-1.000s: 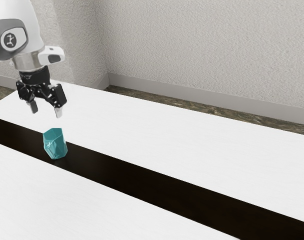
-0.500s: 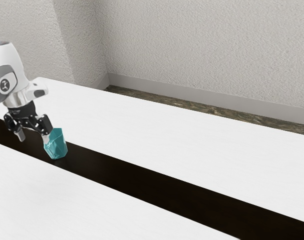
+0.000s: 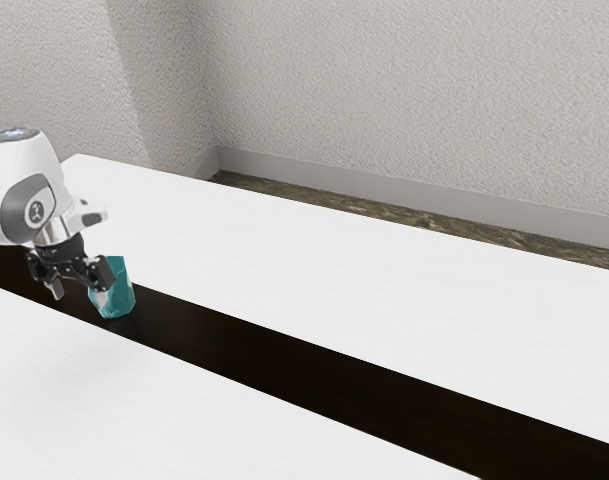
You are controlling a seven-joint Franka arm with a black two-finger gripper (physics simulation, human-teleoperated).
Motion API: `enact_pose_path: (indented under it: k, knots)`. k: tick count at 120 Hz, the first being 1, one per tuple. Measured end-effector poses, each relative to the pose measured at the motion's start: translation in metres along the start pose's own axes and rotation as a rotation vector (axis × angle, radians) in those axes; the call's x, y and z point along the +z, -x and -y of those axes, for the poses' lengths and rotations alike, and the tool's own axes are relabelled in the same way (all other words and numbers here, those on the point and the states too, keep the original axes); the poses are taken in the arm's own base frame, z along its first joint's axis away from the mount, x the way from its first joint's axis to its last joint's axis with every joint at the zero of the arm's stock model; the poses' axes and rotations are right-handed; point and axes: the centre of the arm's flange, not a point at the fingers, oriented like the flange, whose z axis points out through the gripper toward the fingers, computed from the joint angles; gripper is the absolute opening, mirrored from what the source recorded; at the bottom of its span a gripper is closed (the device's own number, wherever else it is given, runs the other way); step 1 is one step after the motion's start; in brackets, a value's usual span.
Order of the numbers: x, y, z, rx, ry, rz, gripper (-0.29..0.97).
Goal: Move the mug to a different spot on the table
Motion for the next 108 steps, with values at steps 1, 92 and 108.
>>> enact_pose_path:
  k: [1, 92, 108]
  knots:
    - [0.001, -0.001, 0.0, 0.001, 0.0, -0.001, 0.68]
    - [0.061, -0.053, 0.035, 0.006, 0.001, -0.055, 0.68]
    - [0.07, -0.056, 0.034, 0.016, 0.0, -0.052, 0.68]
